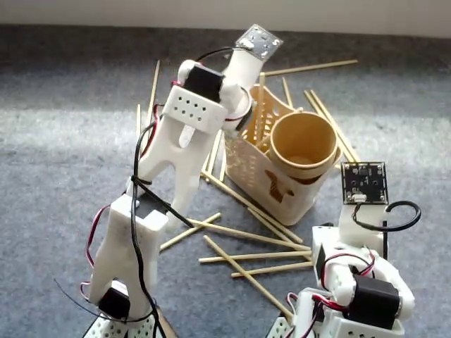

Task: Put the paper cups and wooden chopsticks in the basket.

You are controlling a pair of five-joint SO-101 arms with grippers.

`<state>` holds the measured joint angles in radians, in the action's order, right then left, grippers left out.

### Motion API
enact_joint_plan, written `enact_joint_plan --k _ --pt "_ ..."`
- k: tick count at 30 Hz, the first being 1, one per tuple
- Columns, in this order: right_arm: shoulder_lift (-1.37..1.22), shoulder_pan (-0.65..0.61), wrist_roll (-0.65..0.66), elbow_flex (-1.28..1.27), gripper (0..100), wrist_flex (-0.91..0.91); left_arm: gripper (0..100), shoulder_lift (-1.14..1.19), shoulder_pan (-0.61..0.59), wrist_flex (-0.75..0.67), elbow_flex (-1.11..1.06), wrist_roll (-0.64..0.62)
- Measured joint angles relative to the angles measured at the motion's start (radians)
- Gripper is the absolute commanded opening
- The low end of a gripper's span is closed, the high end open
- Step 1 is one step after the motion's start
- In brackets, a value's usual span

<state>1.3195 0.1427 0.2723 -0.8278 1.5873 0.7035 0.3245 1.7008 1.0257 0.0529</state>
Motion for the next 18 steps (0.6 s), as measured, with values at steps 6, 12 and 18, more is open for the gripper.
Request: enact_joint_plan --k 6,12,18 --pt "0.0 -0.005 0.0 0.0 11.2 0.0 0 -0.006 -0.014 0.011 0.063 -0.003" --pt "0.0 -0.005 0.0 0.0 11.2 0.0 0 -0.048 -0.146 0.064 0.115 -0.003" --pt "0.0 -0.005 0.0 0.0 11.2 0.0 0 -0.215 -0.307 0.064 0.02 0.014"
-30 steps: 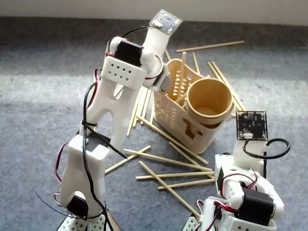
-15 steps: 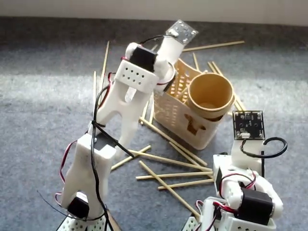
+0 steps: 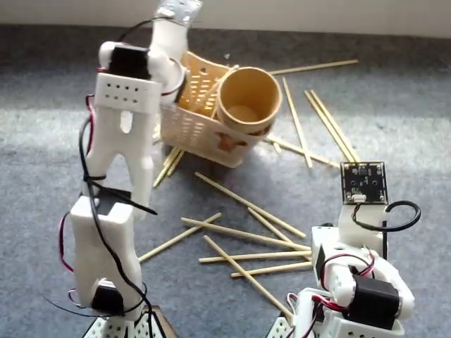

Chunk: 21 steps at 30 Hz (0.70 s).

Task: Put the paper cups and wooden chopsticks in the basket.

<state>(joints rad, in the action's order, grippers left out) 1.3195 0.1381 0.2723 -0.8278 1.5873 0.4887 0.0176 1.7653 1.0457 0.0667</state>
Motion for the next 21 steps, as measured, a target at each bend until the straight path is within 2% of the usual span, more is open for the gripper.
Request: enact_joint_plan --k 6,11,21 --pt "0.0 0.0 0.0 0.0 11.2 0.0 0 -0.143 -0.135 0.005 -0.018 0.028" --pt "0.0 0.0 0.0 0.0 11.2 0.0 0 -0.236 -0.256 0.005 -0.147 0.055" --pt "0.0 0.0 0.0 0.0 11.2 0.0 0 -0.244 -0.632 0.005 -0.192 0.153"
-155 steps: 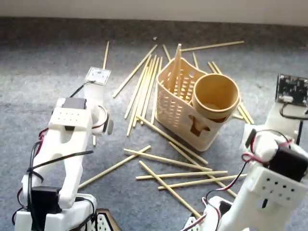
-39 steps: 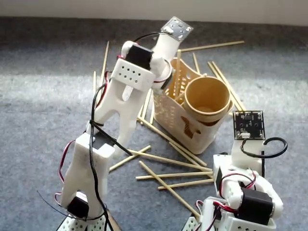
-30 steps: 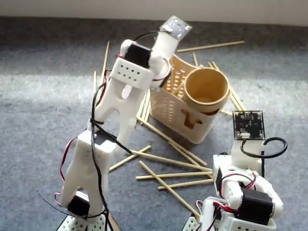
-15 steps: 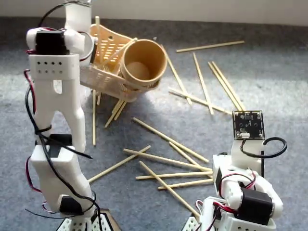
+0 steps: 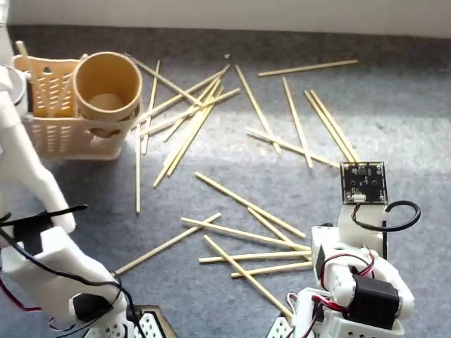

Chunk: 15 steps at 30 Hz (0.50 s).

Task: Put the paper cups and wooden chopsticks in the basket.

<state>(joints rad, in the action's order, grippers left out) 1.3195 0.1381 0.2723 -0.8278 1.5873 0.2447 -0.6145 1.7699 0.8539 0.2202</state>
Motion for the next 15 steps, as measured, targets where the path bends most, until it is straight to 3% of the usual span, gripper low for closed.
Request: enact_joint_plan --k 5,15 --pt "0.0 0.0 0.0 0.0 11.2 0.0 0 -0.002 -0.103 0.0 -0.103 0.046" --pt "0.0 0.0 0.0 0.0 11.2 0.0 0 -0.038 -0.112 -0.009 -0.365 0.046"
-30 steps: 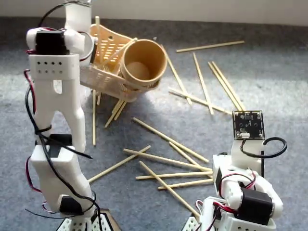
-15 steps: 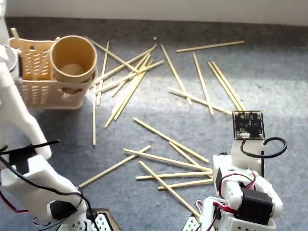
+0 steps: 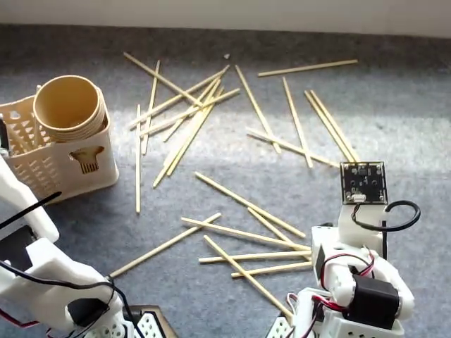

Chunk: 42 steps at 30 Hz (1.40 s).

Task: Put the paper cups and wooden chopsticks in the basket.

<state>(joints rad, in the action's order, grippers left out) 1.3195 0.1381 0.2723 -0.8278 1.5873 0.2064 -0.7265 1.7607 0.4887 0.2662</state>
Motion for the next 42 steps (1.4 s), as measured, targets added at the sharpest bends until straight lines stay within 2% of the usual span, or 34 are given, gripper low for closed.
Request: enact_joint_plan --k 9,14,17,25,34,40,42 --pt "0.0 0.0 0.0 0.0 11.2 0.0 1 -0.04 0.012 -0.066 -0.209 0.0" --pt "0.0 0.0 0.0 0.0 11.2 0.0 17 -0.044 0.012 -0.069 -0.203 0.0" --pt "0.0 0.0 0.0 0.0 11.2 0.0 24 -0.037 0.012 -0.058 -0.127 0.0" --pt "0.0 0.0 0.0 0.0 11.2 0.0 22 -0.034 0.025 -0.015 0.219 -0.021" --pt "0.0 0.0 0.0 0.0 11.2 0.0 22 -0.035 -0.069 -0.012 0.606 -0.046" --pt "0.0 0.0 0.0 0.0 11.2 0.0 22 -0.152 -0.084 -0.012 0.651 -0.051" --pt "0.0 0.0 0.0 0.0 11.2 0.0 22 -0.232 -0.084 -0.002 0.621 -0.086"
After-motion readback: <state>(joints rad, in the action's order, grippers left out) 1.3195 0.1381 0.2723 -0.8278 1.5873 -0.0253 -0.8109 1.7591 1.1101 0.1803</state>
